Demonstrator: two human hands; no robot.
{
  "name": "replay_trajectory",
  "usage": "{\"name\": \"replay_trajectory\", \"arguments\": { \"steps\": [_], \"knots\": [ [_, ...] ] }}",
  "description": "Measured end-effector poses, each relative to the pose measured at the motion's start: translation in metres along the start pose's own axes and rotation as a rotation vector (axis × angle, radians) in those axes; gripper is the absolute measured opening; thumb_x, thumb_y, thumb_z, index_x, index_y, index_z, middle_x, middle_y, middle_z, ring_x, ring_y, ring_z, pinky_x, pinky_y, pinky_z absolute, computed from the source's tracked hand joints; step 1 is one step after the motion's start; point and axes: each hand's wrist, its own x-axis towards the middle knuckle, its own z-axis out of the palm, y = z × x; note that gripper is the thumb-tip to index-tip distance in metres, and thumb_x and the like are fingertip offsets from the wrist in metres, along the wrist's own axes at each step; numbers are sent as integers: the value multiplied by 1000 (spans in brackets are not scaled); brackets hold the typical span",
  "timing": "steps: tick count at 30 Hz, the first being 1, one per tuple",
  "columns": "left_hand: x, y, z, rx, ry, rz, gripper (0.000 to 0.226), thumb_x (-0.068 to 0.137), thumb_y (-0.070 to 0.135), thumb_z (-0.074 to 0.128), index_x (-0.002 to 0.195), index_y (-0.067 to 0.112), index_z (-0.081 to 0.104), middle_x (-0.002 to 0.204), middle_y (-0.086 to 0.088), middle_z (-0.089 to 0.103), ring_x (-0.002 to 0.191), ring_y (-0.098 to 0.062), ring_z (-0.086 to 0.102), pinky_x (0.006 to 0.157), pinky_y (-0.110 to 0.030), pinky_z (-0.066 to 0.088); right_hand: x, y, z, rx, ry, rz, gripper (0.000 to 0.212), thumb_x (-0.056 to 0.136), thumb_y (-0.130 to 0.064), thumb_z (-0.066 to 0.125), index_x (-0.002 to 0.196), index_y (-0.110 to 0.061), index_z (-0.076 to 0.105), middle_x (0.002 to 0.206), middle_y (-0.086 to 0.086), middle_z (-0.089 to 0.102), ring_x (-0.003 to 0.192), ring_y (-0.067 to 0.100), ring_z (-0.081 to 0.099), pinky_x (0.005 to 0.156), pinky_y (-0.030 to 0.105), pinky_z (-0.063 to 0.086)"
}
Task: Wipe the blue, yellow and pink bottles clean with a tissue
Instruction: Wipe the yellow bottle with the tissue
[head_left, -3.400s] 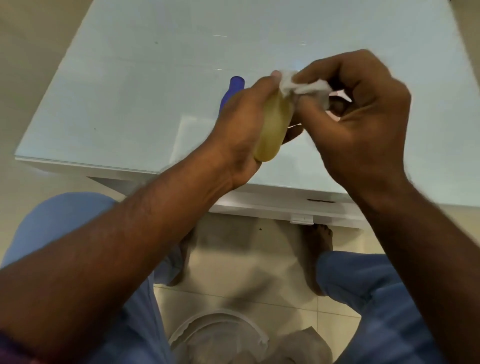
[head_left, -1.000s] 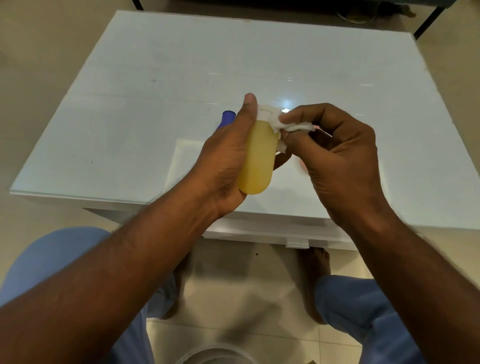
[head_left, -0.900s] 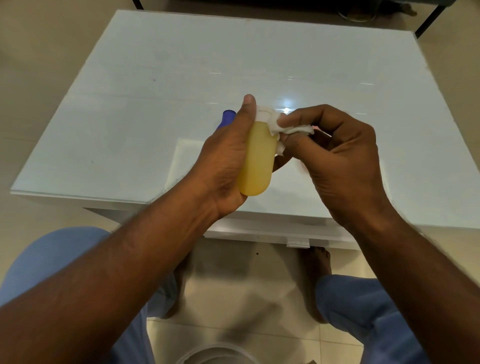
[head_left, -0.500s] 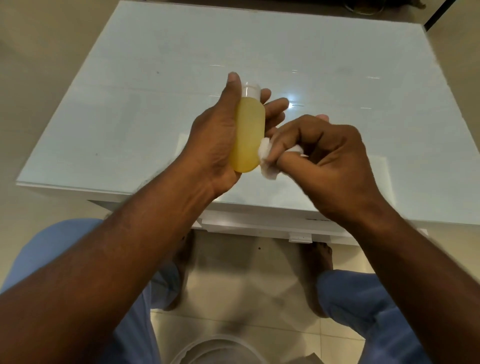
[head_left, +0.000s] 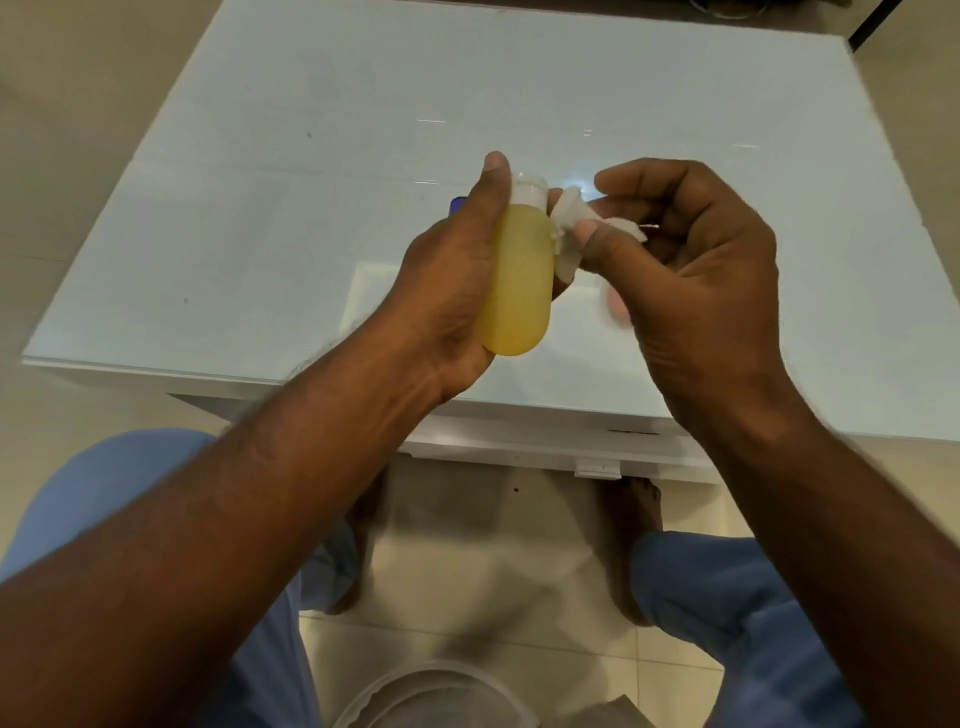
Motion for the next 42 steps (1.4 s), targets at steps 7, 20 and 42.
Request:
{"name": "replay_trajectory", "arguments": {
  "steps": [7,20,42],
  "knots": [
    [-2,4,-5,-48,-31,-36,54,107,52,39,118,7,65,114,-14,77,104,-27,75,90,-44,62,-13,-2,9,-82,-224,14,5,86,-19,76,86,-16,72,90,-10,78,85,18,80,107,68,51],
    [-5,-1,2,47,22,-13,59,103,46,55,139,0,55,139,-19,64,115,-35,72,94,-47,61,-7,-1,8,-57,-61,37,20,90,3,72,98,-14,80,98,-4,82,92,14,80,82,44,68],
    [-7,9,-1,-111,-67,-56,48,104,42,55,139,11,47,107,-13,76,106,-27,72,81,-41,63,-28,-5,17,-403,-343,-338,21,77,6,81,73,-15,76,78,1,72,72,5,60,103,-6,26]
  ]
}}
